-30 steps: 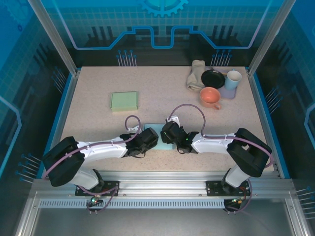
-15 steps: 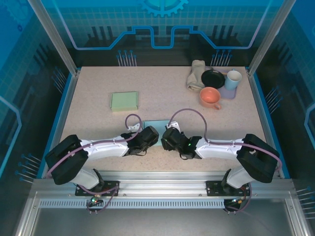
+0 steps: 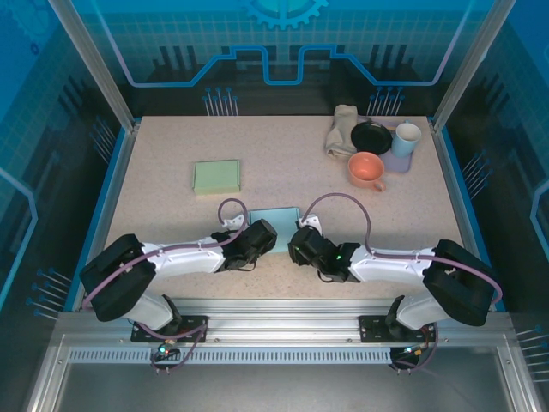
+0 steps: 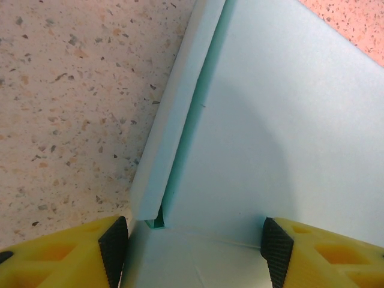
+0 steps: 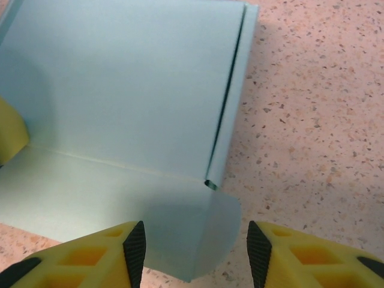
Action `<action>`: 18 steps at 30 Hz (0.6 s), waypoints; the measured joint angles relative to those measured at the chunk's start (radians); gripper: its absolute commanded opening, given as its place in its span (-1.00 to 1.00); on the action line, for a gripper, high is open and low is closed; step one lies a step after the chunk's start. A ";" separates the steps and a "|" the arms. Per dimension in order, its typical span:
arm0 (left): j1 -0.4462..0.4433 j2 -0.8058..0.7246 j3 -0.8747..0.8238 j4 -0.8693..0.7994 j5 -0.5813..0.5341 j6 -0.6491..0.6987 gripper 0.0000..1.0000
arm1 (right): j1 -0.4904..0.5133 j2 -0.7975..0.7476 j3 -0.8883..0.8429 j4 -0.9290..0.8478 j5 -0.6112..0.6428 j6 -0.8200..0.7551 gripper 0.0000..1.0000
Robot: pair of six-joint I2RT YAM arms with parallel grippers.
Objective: Fold the paper box
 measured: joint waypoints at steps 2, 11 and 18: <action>0.000 0.003 0.000 0.004 -0.003 0.000 0.27 | -0.012 0.000 -0.008 0.013 -0.010 0.011 -0.01; 0.005 0.014 0.000 0.029 -0.005 0.000 0.28 | -0.037 0.063 -0.010 0.094 -0.069 0.027 -0.01; 0.008 0.017 0.000 0.033 -0.015 0.003 0.27 | -0.042 0.087 -0.011 0.140 -0.089 0.029 -0.12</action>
